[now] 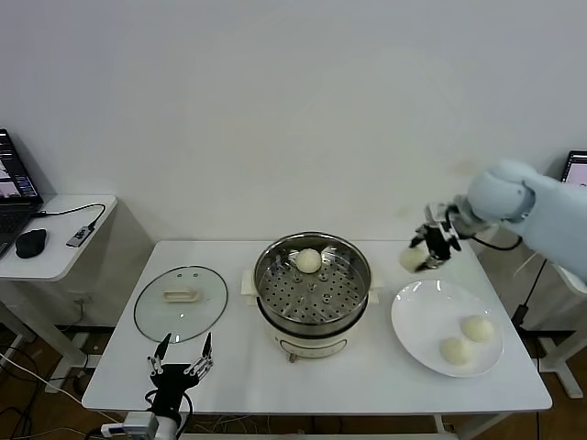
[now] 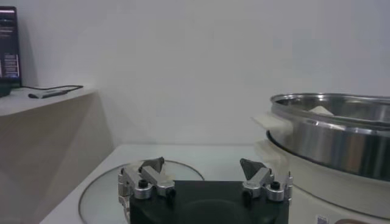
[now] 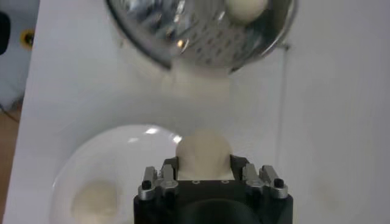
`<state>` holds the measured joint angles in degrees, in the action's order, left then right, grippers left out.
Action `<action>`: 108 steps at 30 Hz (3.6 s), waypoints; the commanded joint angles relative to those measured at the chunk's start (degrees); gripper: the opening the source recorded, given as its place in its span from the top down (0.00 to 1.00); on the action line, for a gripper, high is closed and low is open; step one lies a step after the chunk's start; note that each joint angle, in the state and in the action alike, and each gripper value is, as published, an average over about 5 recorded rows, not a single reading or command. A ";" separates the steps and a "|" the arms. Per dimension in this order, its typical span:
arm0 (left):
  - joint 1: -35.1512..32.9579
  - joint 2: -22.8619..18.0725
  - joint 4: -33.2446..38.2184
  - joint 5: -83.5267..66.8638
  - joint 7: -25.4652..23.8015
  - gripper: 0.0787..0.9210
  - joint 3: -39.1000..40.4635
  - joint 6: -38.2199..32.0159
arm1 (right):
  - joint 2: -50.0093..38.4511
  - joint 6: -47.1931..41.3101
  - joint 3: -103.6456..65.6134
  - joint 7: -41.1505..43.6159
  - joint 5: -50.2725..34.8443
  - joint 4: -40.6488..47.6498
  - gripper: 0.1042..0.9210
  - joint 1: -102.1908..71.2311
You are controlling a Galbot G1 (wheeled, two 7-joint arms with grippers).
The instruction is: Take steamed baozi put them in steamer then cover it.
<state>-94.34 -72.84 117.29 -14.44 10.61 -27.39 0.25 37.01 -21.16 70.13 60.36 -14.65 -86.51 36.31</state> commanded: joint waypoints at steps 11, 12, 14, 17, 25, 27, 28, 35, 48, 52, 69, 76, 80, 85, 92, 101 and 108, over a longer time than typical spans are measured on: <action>0.77 -0.41 -0.74 -0.05 -0.03 0.12 -1.74 0.09 | 27.43 -10.37 4.38 -7.99 -17.97 5.08 0.45 0.38; 0.72 -0.40 -0.68 -0.06 -0.03 0.12 -1.90 0.09 | 28.37 -10.66 4.01 -8.24 -17.98 5.77 0.45 -0.69; 0.59 -0.40 -0.54 -0.07 -0.04 0.12 -2.20 0.08 | 29.97 -11.13 3.52 -8.62 -17.60 7.11 0.45 -2.66; 0.36 -0.44 -0.41 -0.07 -0.05 0.12 -2.46 0.03 | 31.77 -11.92 3.05 -9.35 -16.79 8.92 0.45 -5.28; 0.19 -0.54 -0.42 0.00 -0.17 0.12 -2.67 -0.11 | 33.73 -15.05 1.98 -11.62 -16.01 11.95 0.45 -9.28; 0.22 -0.45 -0.43 0.03 -0.21 0.12 -2.72 -0.12 | 34.03 -15.65 1.76 -12.18 -16.04 12.48 0.45 -10.03; 0.24 -0.41 -0.45 0.02 -0.21 0.12 -2.74 -0.14 | 34.19 -15.95 1.64 -12.45 -16.04 12.72 0.45 -10.38; 0.34 -0.34 -0.49 -0.01 -0.21 0.12 -2.72 -0.19 | 35.15 -17.90 0.97 -14.31 -15.93 14.11 0.44 -12.56; 0.31 -0.45 -0.67 0.08 -0.16 0.12 -2.65 -0.30 | 33.84 -18.68 -1.21 -13.10 -14.90 14.01 0.22 -11.58; 0.15 -0.50 -0.41 0.11 -0.17 0.12 -2.66 -0.28 | 30.04 -15.55 -1.18 -7.15 -12.83 11.84 0.14 -7.03; -0.13 0.13 -0.02 0.66 -0.27 0.12 -1.35 -0.28 | -5.73 2.75 0.73 10.21 -0.06 -7.26 0.12 1.80; -0.17 -0.05 -0.10 1.48 -0.28 0.12 -0.25 -0.25 | -16.11 6.13 -7.53 11.45 8.02 -9.73 0.12 -10.46; -0.40 0.02 -0.14 1.80 -0.28 0.12 -0.13 -0.25 | -21.08 8.05 -18.65 11.47 13.43 -9.96 0.12 -24.21; -0.92 0.19 -0.14 2.09 -0.27 0.12 -0.39 -0.28 | -25.12 10.37 -36.11 10.85 19.66 -9.20 0.12 -45.14; -1.41 -0.23 -0.04 2.75 -0.24 0.12 -0.38 -0.30 | -25.25 12.62 -48.47 7.50 26.07 -6.52 0.12 -62.83; -1.87 -0.89 0.32 3.20 -0.24 0.12 -0.42 -0.34 | -18.80 12.10 -48.68 3.44 28.68 -3.18 0.12 -64.30; -2.19 -0.99 0.53 3.18 -0.26 0.12 -1.08 -0.44 | -14.53 11.49 -48.31 1.42 29.86 -0.45 0.12 -63.89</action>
<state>-96.50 -73.80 117.80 -11.28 10.35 -28.46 -0.18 19.44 -10.30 26.48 64.04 11.96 -89.30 -21.38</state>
